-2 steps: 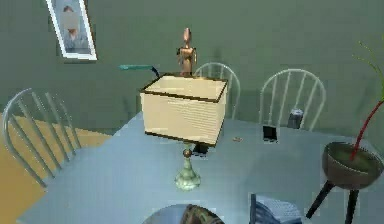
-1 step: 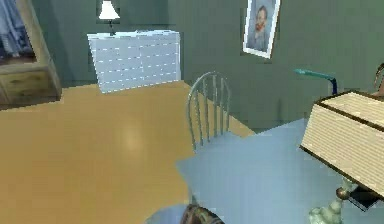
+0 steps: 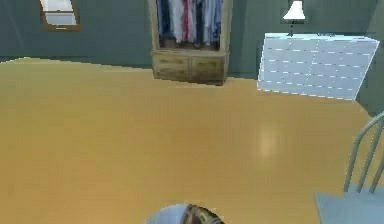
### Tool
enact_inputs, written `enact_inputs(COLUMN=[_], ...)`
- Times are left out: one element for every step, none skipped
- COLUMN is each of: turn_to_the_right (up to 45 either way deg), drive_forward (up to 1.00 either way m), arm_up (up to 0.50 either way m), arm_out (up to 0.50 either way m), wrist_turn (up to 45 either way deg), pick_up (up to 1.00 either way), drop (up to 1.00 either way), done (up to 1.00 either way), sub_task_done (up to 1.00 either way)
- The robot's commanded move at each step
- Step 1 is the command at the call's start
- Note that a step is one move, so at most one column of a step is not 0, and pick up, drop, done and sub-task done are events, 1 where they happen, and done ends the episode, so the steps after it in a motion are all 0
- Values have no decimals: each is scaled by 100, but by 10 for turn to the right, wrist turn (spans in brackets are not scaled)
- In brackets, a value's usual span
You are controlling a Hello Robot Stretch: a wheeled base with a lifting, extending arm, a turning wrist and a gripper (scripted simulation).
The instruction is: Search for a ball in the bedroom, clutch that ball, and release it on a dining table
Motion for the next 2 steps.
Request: enact_inputs(turn_to_the_right=[-450, 450], drive_forward=[0, 0], arm_up=[0, 0], arm_out=[0, 0], wrist_turn=[0, 0], pick_up=[0, 0], drop=[0, 0], done=[0, 0], sub_task_done=[0, 0])
